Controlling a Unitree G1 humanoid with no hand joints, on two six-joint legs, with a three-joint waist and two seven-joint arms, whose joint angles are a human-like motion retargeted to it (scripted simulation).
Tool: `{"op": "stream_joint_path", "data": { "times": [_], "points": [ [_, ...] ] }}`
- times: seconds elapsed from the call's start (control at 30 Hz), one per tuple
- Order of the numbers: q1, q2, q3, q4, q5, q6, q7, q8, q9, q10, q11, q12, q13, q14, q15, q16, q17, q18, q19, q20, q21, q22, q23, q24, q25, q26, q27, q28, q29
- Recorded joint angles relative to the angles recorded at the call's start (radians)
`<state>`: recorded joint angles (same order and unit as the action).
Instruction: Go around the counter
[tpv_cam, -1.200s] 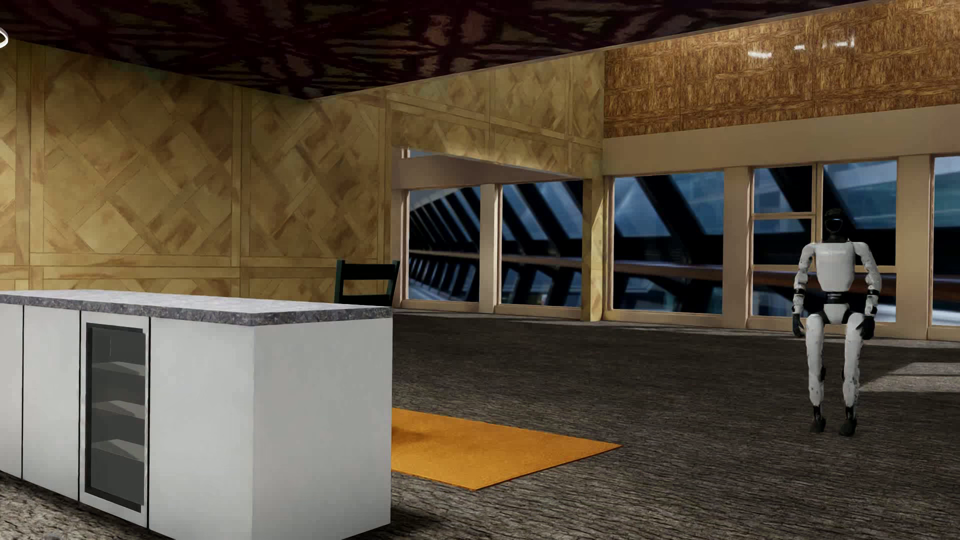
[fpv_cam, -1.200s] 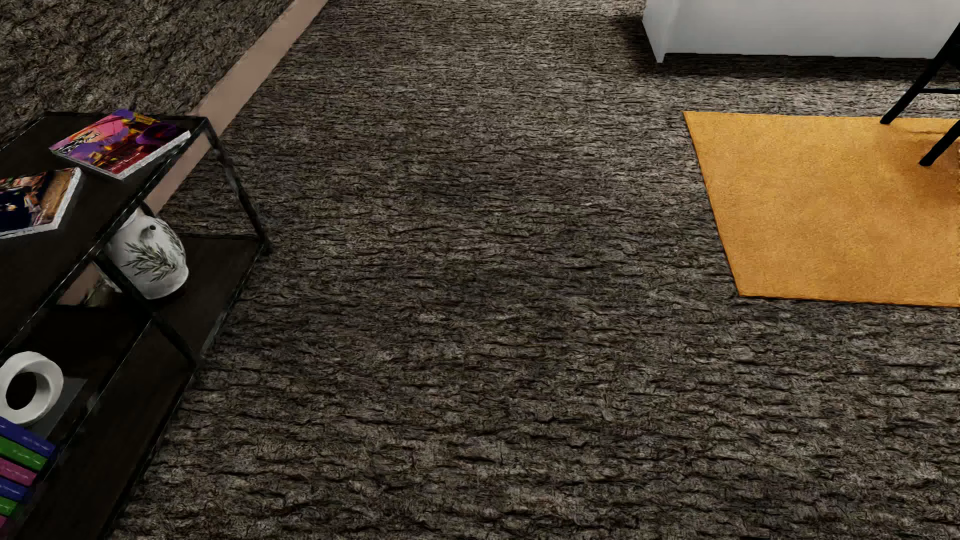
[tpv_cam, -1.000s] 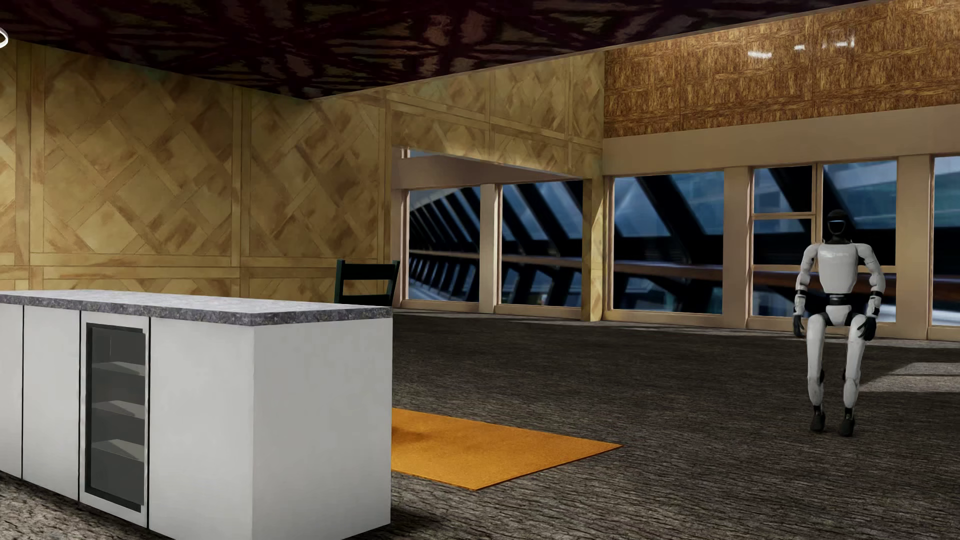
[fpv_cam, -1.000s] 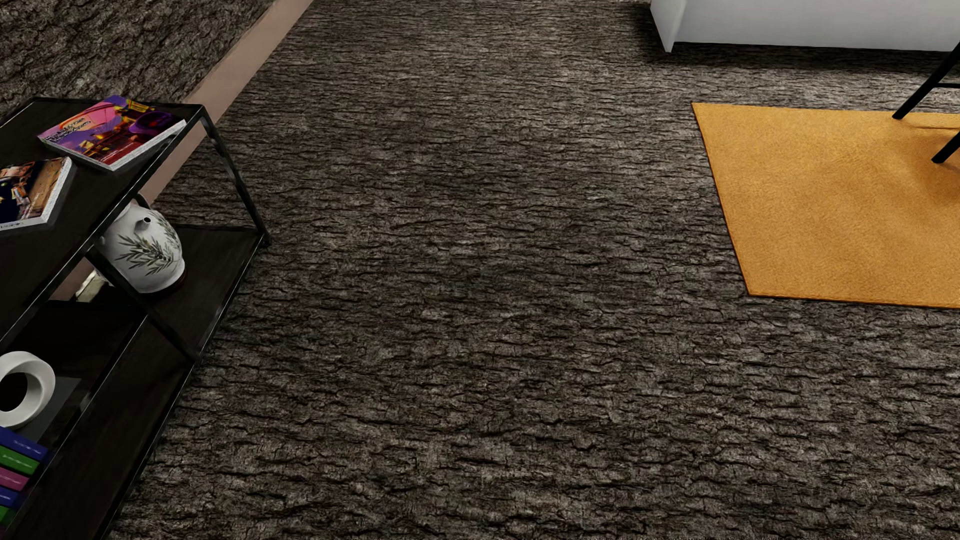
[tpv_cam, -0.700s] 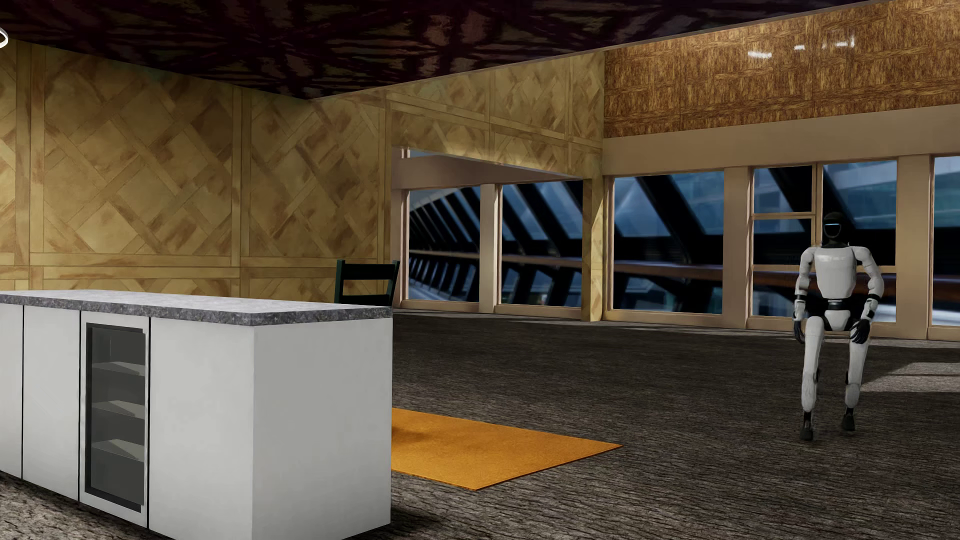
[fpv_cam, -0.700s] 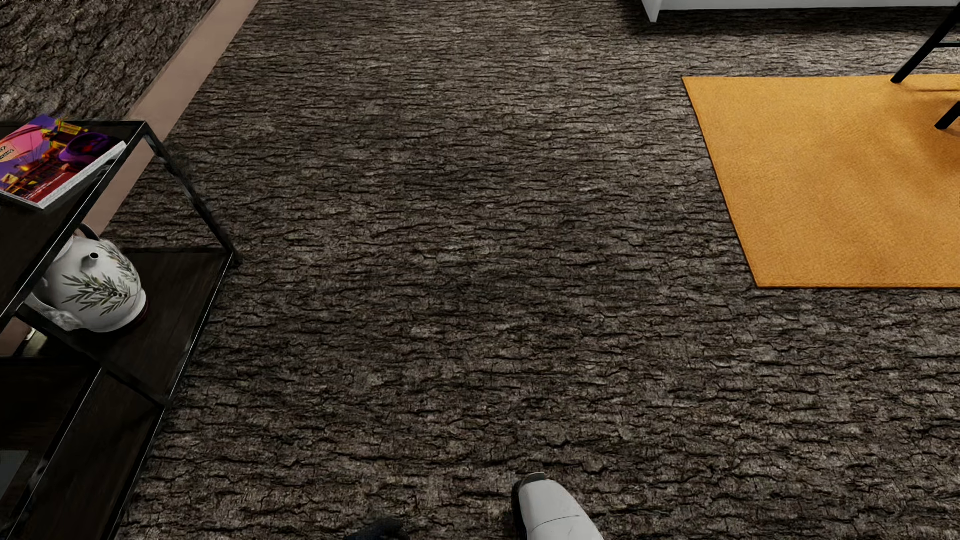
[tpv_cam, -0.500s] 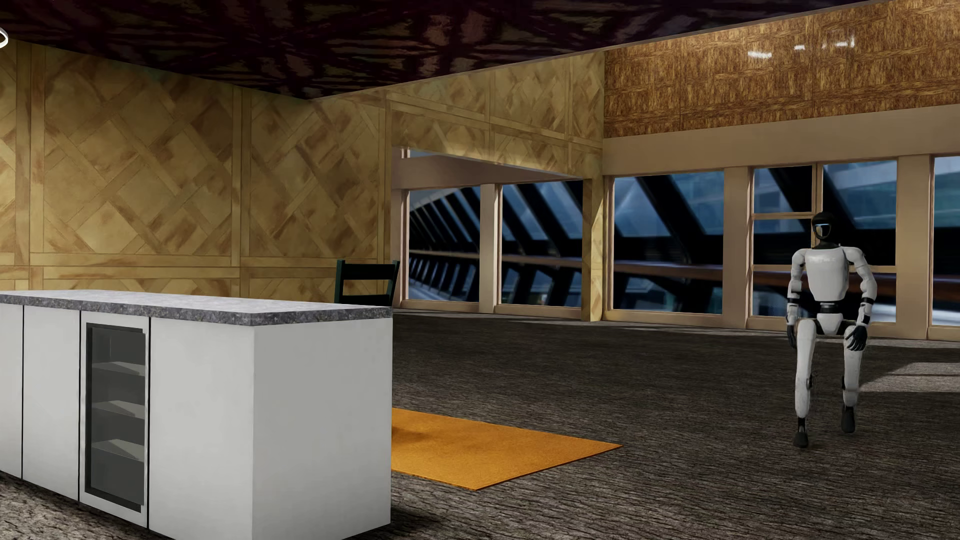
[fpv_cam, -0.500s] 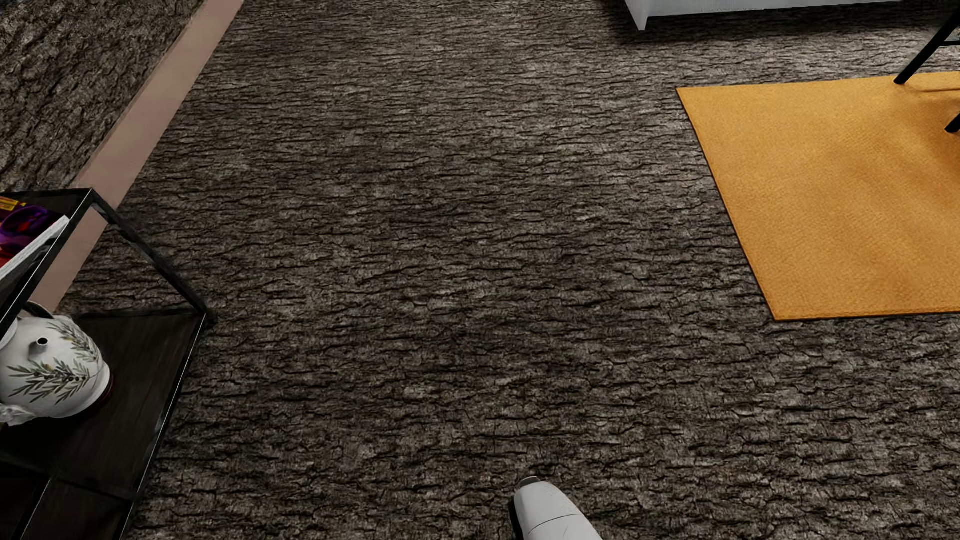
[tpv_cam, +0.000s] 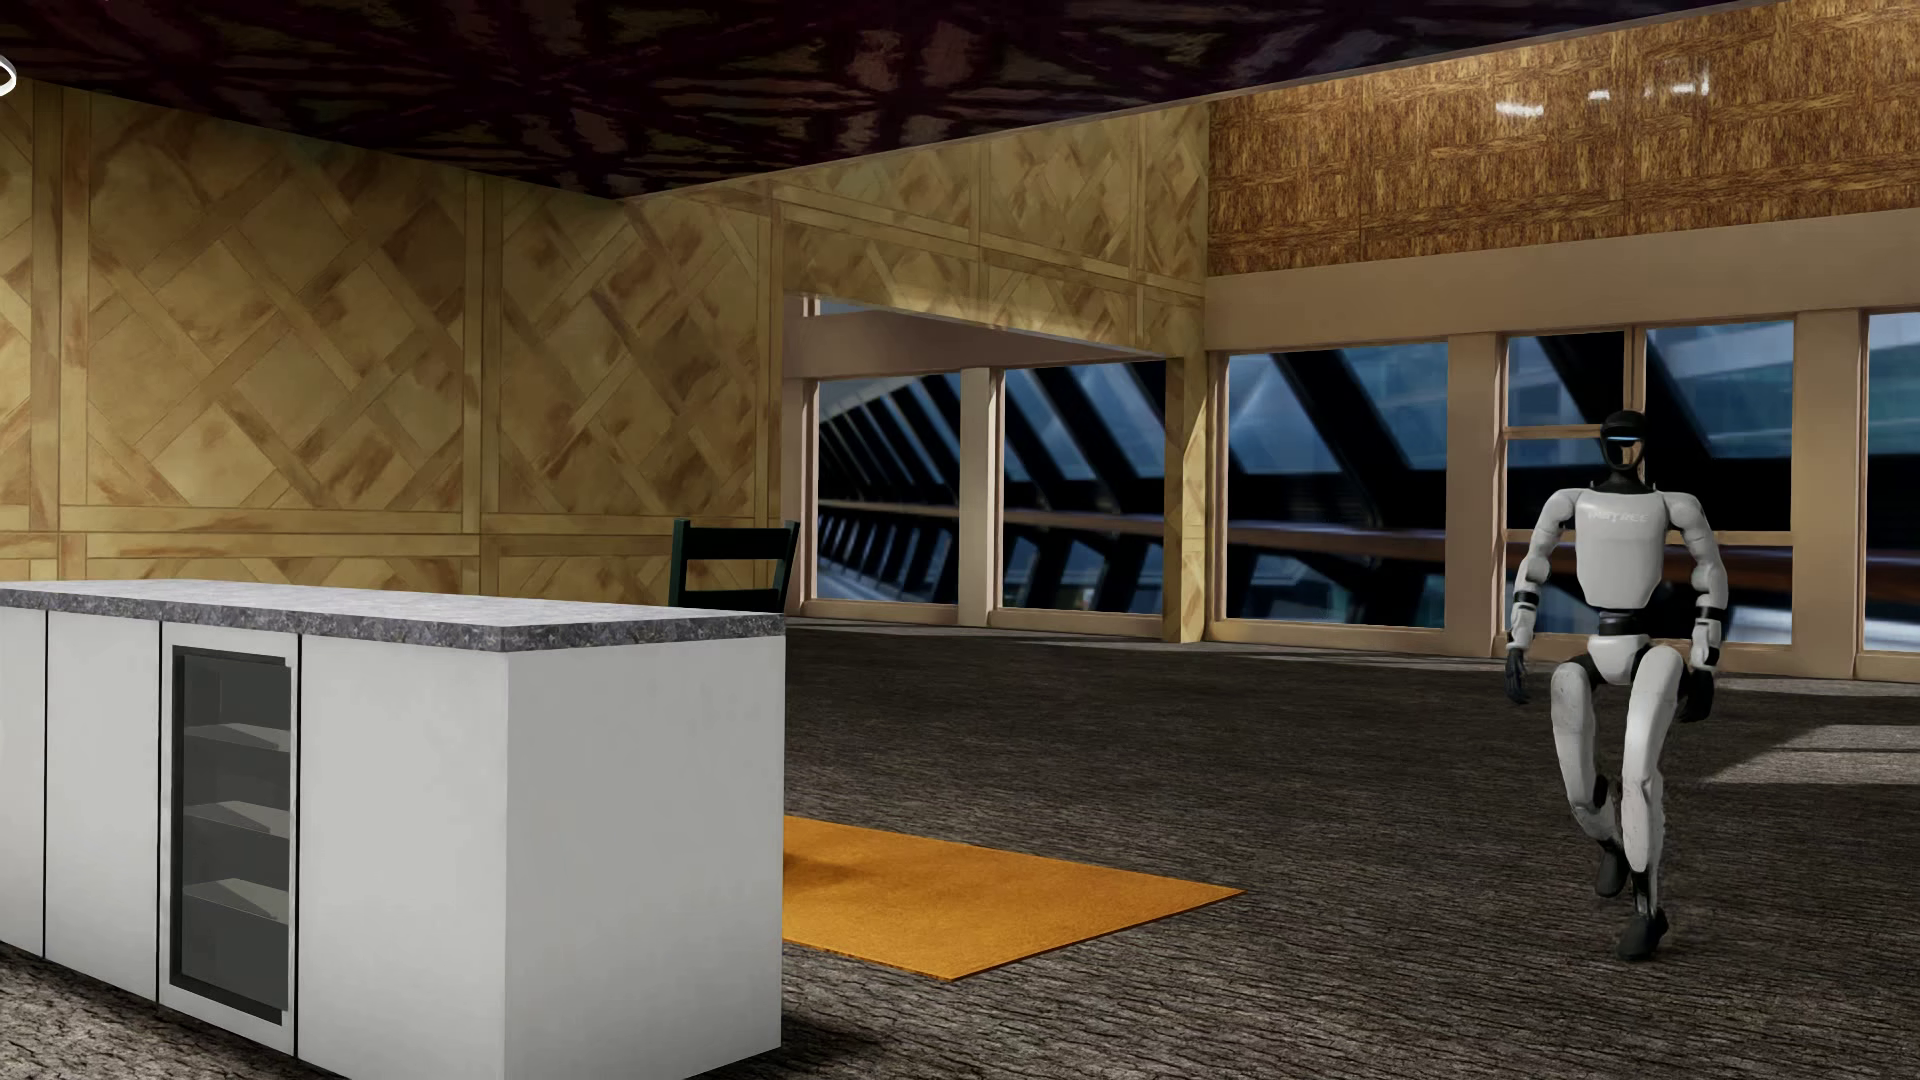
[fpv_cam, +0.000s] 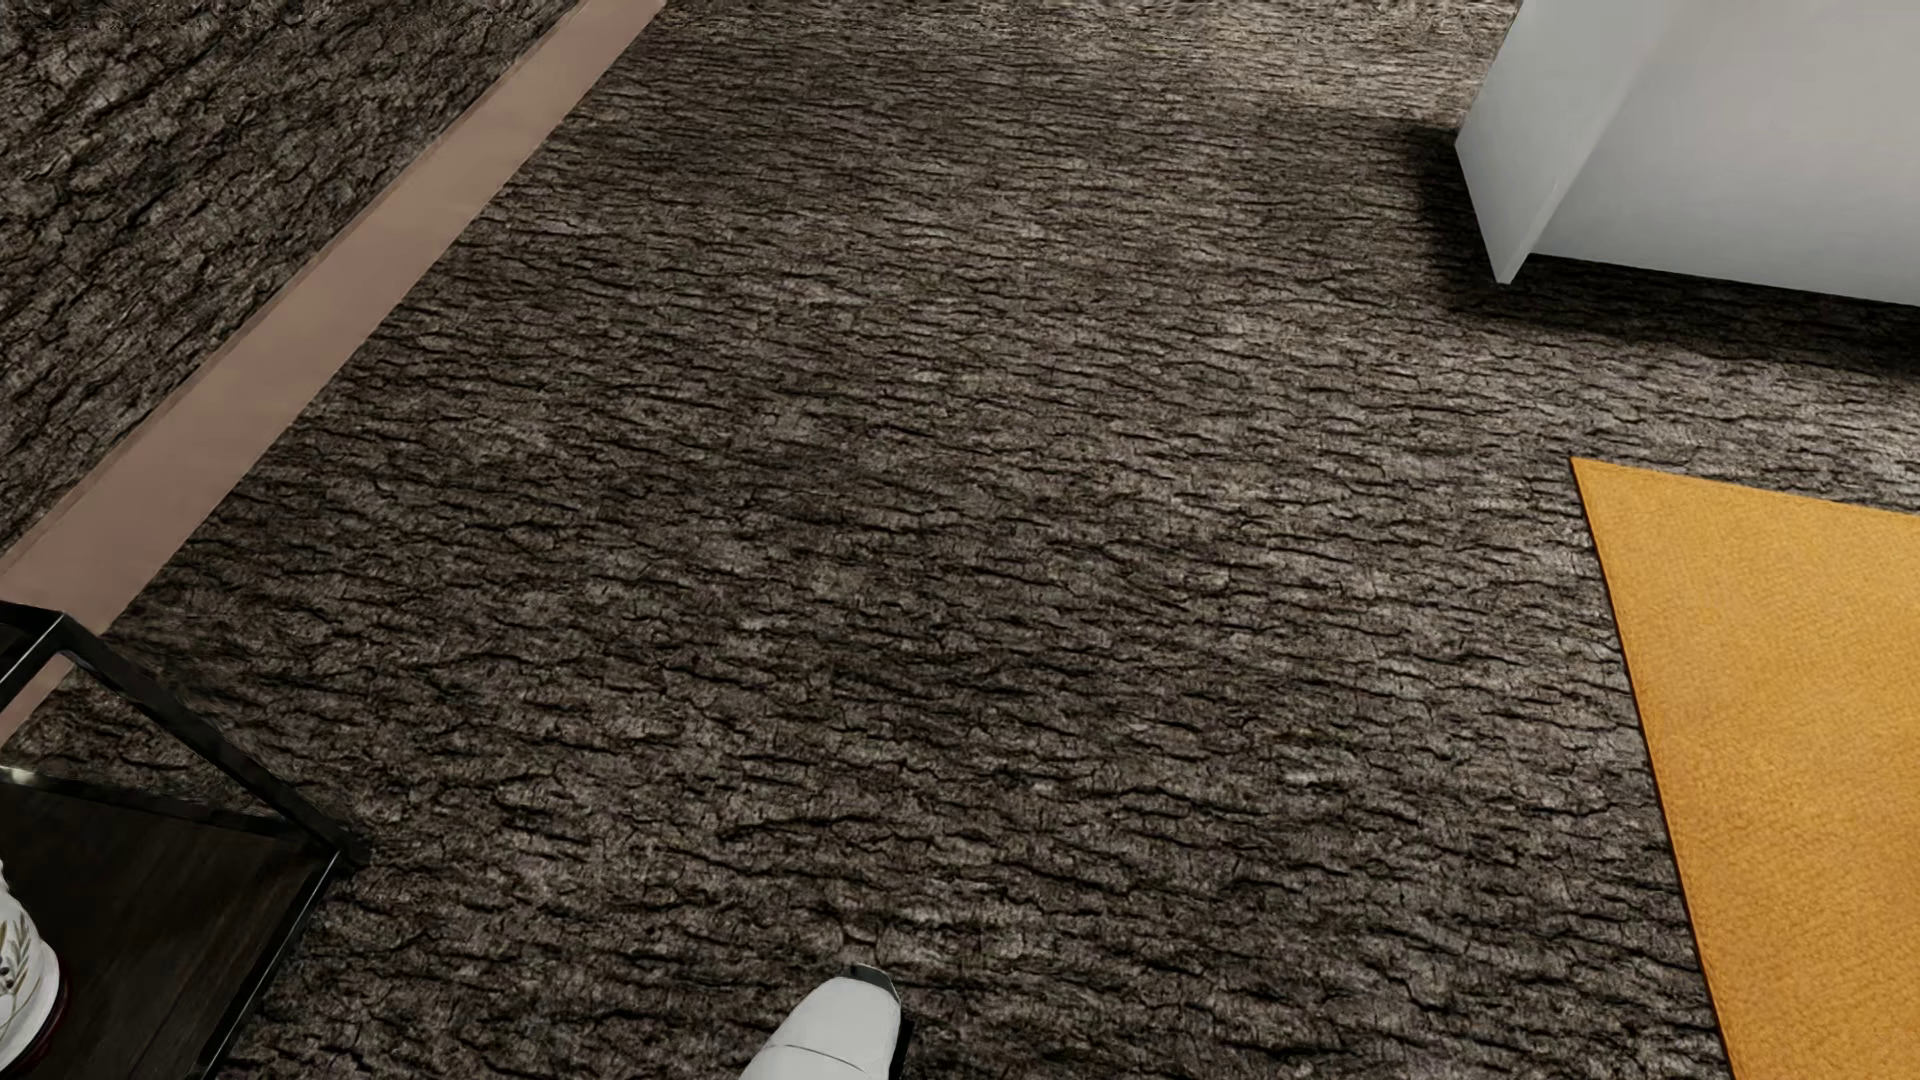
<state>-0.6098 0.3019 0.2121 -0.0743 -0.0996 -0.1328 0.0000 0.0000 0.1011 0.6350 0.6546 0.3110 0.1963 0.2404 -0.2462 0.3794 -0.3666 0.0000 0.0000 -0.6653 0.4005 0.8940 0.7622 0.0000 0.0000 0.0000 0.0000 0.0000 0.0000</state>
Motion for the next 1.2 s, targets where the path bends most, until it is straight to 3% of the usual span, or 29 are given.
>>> {"op": "stream_joint_path", "data": {
  "times": [0.07, 0.1, 0.17, 0.23, 0.3, 0.37, 0.4, 0.43, 0.47, 0.5, 0.53, 0.57, 0.6, 0.63, 0.7, 0.8, 0.83, 0.87, 0.93, 0.97, 1.03, 1.07, 1.1, 1.13, 1.2],
  "points": [
    [0.061, -0.121, -0.07, -0.079, -0.036, -0.021, 0.0, 0.0, -0.02, 0.093, 0.323, -0.014, 0.035, 0.029, 0.268, -0.008, 0.013, 0.0, 0.0, -0.024, 0.021, 0.036, 0.067, 0.0, 0.0, 0.0, 0.0, 0.0, 0.0],
    [0.123, -0.232, -0.107, -0.119, -0.057, -0.024, 0.0, 0.0, -0.026, 0.093, 0.515, -0.025, 0.055, -0.017, 0.267, -0.017, 0.013, 0.0, 0.0, 0.002, 0.033, 0.045, 0.075, 0.0, 0.0, 0.0, 0.0, 0.0, 0.0],
    [0.337, -0.418, -0.202, -0.14, -0.046, 0.0, 0.0, 0.0, -0.011, 0.01, 0.694, -0.058, 0.085, -0.166, 0.048, -0.018, 0.014, 0.0, 0.0, 0.042, 0.048, 0.034, 0.092, 0.0, 0.0, 0.0, 0.0, 0.0, 0.0],
    [0.538, -0.58, -0.329, -0.113, -0.022, 0.051, 0.0, 0.0, -0.009, -0.09, 0.578, -0.093, 0.113, -0.318, -0.028, 0.005, 0.01, 0.0, 0.0, 0.047, 0.047, -0.034, 0.11, 0.0, 0.0, 0.0, 0.0, 0.0, 0.0],
    [0.732, -0.68, -0.42, -0.072, -0.026, 0.079, 0.0, 0.0, 0.002, -0.183, 0.291, -0.125, 0.136, -0.476, -0.001, 0.037, -0.001, 0.0, 0.0, 0.065, 0.039, -0.14, 0.111, 0.0, 0.0, 0.0, 0.0, 0.0, 0.0],
    [0.859, -0.752, -0.467, -0.056, -0.049, 0.077, 0.0, 0.0, -0.017, -0.221, -0.047, -0.173, 0.152, -0.608, 0.071, 0.057, 0.003, 0.0, 0.0, 0.111, 0.027, -0.196, 0.118, 0.0, 0.0, 0.0, 0.0, 0.0, 0.0],
    [0.902, -0.78, -0.482, -0.047, -0.062, 0.075, 0.0, 0.0, -0.032, -0.222, -0.262, -0.194, 0.157, -0.632, 0.197, 0.063, 0.004, 0.0, 0.0, 0.121, 0.033, -0.215, 0.129, 0.0, 0.0, 0.0, 0.0, 0.0, 0.0],
    [0.947, -0.801, -0.505, -0.027, -0.079, 0.077, 0.0, 0.0, -0.038, -0.212, -0.329, -0.21, 0.162, -0.623, 0.253, 0.062, 0.003, 0.0, 0.0, 0.133, 0.035, -0.217, 0.142, 0.0, 0.0, 0.0, 0.0, 0.0, 0.0],
    [0.989, -0.825, -0.529, 0.01, -0.081, 0.084, 0.0, 0.0, -0.035, -0.184, -0.1, -0.207, 0.167, -0.575, 0.094, 0.056, 0.006, 0.0, 0.0, 0.163, 0.036, -0.225, 0.156, 0.0, 0.0, 0.0, 0.0, 0.0, 0.0],
    [1.009, -0.85, -0.543, 0.046, -0.07, 0.093, 0.0, 0.0, -0.045, -0.124, 0.01, -0.187, 0.172, -0.48, 0.06, 0.045, 0.012, 0.0, 0.0, 0.183, 0.043, -0.223, 0.181, 0.0, 0.0, 0.0, 0.0, 0.0, 0.0],
    [0.991, -0.866, -0.542, 0.079, -0.042, 0.112, 0.0, 0.0, -0.061, -0.012, 0.117, -0.163, 0.176, -0.318, 0.096, 0.023, 0.017, 0.0, 0.0, 0.183, 0.051, -0.183, 0.217, 0.0, 0.0, 0.0, 0.0, 0.0, 0.0],
    [0.94, -0.845, -0.525, 0.101, 0.002, 0.129, 0.0, 0.0, -0.06, 0.161, 0.198, -0.144, 0.172, -0.132, 0.082, -0.002, 0.019, 0.0, 0.0, 0.187, 0.053, -0.125, 0.25, 0.0, 0.0, 0.0, 0.0, 0.0, 0.0],
    [0.847, -0.782, -0.504, 0.111, 0.053, 0.136, 0.0, 0.0, -0.045, 0.386, 0.224, -0.123, 0.166, -0.022, 0.031, -0.009, 0.025, 0.0, 0.0, 0.185, 0.037, -0.09, 0.25, 0.0, 0.0, 0.0, 0.0, 0.0, 0.0],
    [0.734, -0.695, -0.472, 0.112, 0.106, 0.14, 0.0, 0.0, -0.026, 0.599, 0.198, -0.115, 0.165, -0.035, -0.011, -0.013, 0.028, 0.0, 0.0, 0.151, 0.022, -0.061, 0.224, 0.0, 0.0, 0.0, 0.0, 0.0, 0.0],
    [0.523, -0.497, -0.356, 0.043, 0.119, 0.1, 0.0, 0.0, -0.009, 0.746, 0.097, -0.088, 0.145, -0.158, -0.034, -0.033, 0.026, 0.0, 0.0, 0.126, 0.021, -0.026, 0.157, 0.0, 0.0, 0.0, 0.0, 0.0, 0.0],
    [0.277, -0.222, -0.203, -0.015, 0.102, 0.053, 0.0, 0.0, -0.007, 0.319, -0.078, -0.019, 0.117, -0.025, -0.053, -0.036, 0.007, 0.0, 0.0, 0.071, -0.009, 0.013, 0.012, 0.0, 0.0, 0.0, 0.0, 0.0, 0.0],
    [0.241, -0.135, -0.155, -0.013, 0.086, 0.042, 0.0, 0.0, -0.005, 0.115, -0.117, 0.003, 0.102, -0.032, -0.077, -0.033, 0.002, 0.0, 0.0, 0.067, -0.02, 0.016, -0.024, 0.0, 0.0, 0.0, 0.0, 0.0, 0.0],
    [0.192, -0.082, -0.127, 0.005, 0.089, 0.05, 0.0, 0.0, -0.015, -0.053, -0.136, 0.014, 0.075, -0.156, -0.108, -0.032, -0.008, 0.0, 0.0, 0.063, -0.034, 0.017, -0.052, 0.0, 0.0, 0.0, 0.0, 0.0, 0.0],
    [0.124, -0.004, -0.073, 0.049, 0.07, 0.055, 0.0, 0.0, -0.028, -0.169, -0.115, 0.033, 0.029, -0.533, -0.14, -0.026, -0.02, 0.0, 0.0, 0.042, -0.069, 0.014, -0.075, 0.0, 0.0, 0.0, 0.0, 0.0, 0.0],
    [0.1, 0.036, -0.046, 0.059, 0.046, 0.046, 0.0, 0.0, -0.024, -0.162, -0.091, 0.044, 0.019, -0.502, -0.108, -0.02, -0.017, 0.0, 0.0, 0.033, -0.087, 0.012, -0.066, 0.0, 0.0, 0.0, 0.0, 0.0, 0.0],
    [0.048, 0.05, -0.037, 0.009, -0.027, 0.004, 0.0, 0.0, -0.04, -0.044, 0.055, 0.057, 0.041, -0.121, 0.118, -0.018, -0.001, 0.0, 0.0, 0.027, -0.114, 0.03, -0.024, 0.0, 0.0, 0.0, 0.0, 0.0, 0.0],
    [0.049, -0.012, -0.058, -0.037, -0.058, -0.028, 0.0, 0.0, -0.049, 0.032, 0.217, 0.053, 0.058, -0.014, 0.276, -0.017, 0.007, 0.0, 0.0, 0.034, -0.095, 0.052, 0.02, 0.0, 0.0, 0.0, 0.0, 0.0, 0.0],
    [0.081, -0.116, -0.088, -0.079, -0.071, -0.049, 0.0, 0.0, -0.051, 0.083, 0.42, 0.038, 0.075, -0.01, 0.351, -0.011, 0.007, 0.0, 0.0, 0.054, -0.059, 0.072, 0.06, 0.0, 0.0, 0.0, 0.0, 0.0, 0.0],
    [0.147, -0.238, -0.126, -0.12, -0.078, -0.064, 0.0, 0.0, -0.044, 0.084, 0.614, 0.016, 0.097, -0.048, 0.289, -0.011, 0.005, 0.0, 0.0, 0.089, -0.042, 0.077, 0.065, 0.0, 0.0, 0.0, 0.0, 0.0, 0.0],
    [0.369, -0.447, -0.244, -0.141, -0.034, -0.053, 0.0, 0.0, -0.022, -0.015, 0.777, -0.037, 0.132, -0.185, 0.048, -0.002, -0.002, 0.0, 0.0, 0.116, 0.008, 0.052, 0.079, 0.0, 0.0, 0.0, 0.0, 0.0, 0.0]
  ]
}}
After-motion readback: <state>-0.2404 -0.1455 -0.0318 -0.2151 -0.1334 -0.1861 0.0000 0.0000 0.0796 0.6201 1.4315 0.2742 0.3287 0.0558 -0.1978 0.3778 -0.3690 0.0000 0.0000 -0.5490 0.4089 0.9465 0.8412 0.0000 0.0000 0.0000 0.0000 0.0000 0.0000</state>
